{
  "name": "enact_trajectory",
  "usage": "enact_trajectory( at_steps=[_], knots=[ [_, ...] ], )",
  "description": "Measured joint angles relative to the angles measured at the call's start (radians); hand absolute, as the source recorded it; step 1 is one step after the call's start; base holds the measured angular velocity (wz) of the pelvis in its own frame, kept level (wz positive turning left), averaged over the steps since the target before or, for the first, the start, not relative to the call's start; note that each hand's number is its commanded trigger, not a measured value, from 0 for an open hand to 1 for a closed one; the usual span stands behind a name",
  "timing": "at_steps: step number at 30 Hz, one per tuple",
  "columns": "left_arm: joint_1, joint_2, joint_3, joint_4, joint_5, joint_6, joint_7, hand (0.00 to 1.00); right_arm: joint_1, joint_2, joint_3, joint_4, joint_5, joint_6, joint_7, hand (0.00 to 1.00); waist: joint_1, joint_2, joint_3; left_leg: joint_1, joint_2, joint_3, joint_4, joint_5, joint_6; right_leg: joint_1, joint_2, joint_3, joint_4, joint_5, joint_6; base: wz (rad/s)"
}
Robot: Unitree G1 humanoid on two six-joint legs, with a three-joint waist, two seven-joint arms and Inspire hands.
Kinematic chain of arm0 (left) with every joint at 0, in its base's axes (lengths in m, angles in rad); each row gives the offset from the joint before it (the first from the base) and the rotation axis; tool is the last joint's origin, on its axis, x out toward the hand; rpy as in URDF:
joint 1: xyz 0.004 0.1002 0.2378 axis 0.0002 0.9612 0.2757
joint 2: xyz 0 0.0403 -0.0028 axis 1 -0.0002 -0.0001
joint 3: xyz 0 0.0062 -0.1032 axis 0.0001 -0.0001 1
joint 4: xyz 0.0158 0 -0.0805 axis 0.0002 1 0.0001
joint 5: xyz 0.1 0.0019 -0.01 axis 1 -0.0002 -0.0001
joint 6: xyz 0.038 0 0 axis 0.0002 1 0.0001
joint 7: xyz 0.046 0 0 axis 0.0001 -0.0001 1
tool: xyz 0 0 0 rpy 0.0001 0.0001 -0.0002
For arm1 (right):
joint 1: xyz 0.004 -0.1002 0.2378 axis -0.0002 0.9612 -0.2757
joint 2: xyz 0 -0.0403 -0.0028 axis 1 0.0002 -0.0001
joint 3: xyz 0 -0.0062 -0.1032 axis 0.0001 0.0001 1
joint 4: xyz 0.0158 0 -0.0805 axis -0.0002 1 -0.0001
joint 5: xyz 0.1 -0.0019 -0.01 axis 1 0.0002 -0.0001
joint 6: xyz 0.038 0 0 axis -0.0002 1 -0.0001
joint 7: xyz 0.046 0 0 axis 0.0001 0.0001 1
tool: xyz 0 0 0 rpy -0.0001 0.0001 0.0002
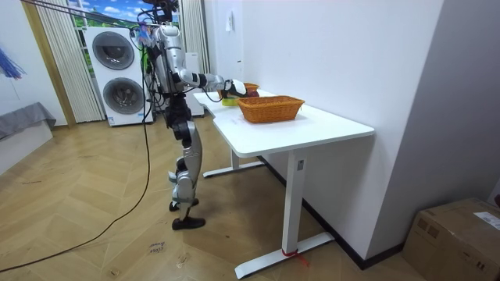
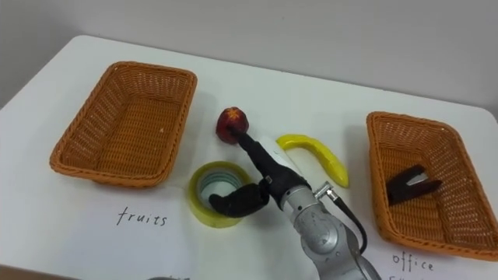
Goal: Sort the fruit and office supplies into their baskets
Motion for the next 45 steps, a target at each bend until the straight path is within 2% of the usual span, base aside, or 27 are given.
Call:
enact_trajectory(
  at_steps=[11, 21, 28, 41, 45],
  knots=[
    [0.000, 0.010, 0.038, 0.004, 0.000, -0.001, -0.001, 0.00, -0.011, -0.033, 0.001, -0.010, -0.011, 0.001, 0.100, 0.00, 0.009, -0.006, -0.0007, 0.015, 0.000, 0.001, -0.001, 0.000, 0.000, 0.014, 0.000, 0.001, -0.002, 0.000, 0.000, 0.00],
    [0.002, 0.016, 0.068, 0.006, -0.002, -0.002, -0.008, 0.00, -0.011, -0.049, 0.000, -0.025, -0.044, 0.008, 0.178, 0.00, 0.026, -0.033, 0.0010, 0.017, 0.000, -0.003, 0.001, 0.000, 0.000, 0.021, 0.000, -0.005, -0.002, 0.001, -0.001, 0.01],
    [0.002, 0.016, 0.068, 0.006, -0.002, -0.002, -0.013, 0.00, -0.011, -0.049, 0.000, -0.051, -0.074, 0.029, 0.215, 0.00, 0.027, -0.037, 0.0002, 0.017, 0.000, -0.003, 0.001, 0.000, 0.000, 0.021, 0.000, -0.005, -0.002, 0.001, 0.000, 0.00],
    [-0.002, 0.023, 0.067, 0.007, -0.002, -0.003, -0.022, 0.00, -0.014, -0.050, -0.001, -0.054, -0.111, 0.028, 0.255, 0.00, 0.028, -0.041, 0.0001, 0.017, 0.000, -0.006, 0.000, 0.000, 0.000, 0.020, 0.000, -0.006, -0.003, 0.001, 0.000, 0.00],
    [-0.001, 0.026, 0.067, 0.007, -0.006, -0.015, -0.032, 0.00, -0.024, -0.050, -0.002, -0.052, -0.119, 0.028, 0.272, 0.00, 0.027, -0.046, 0.0007, 0.017, -0.001, -0.006, 0.001, 0.000, 0.000, 0.021, -0.001, -0.008, -0.003, 0.001, 0.000, 0.00]
  ],
)
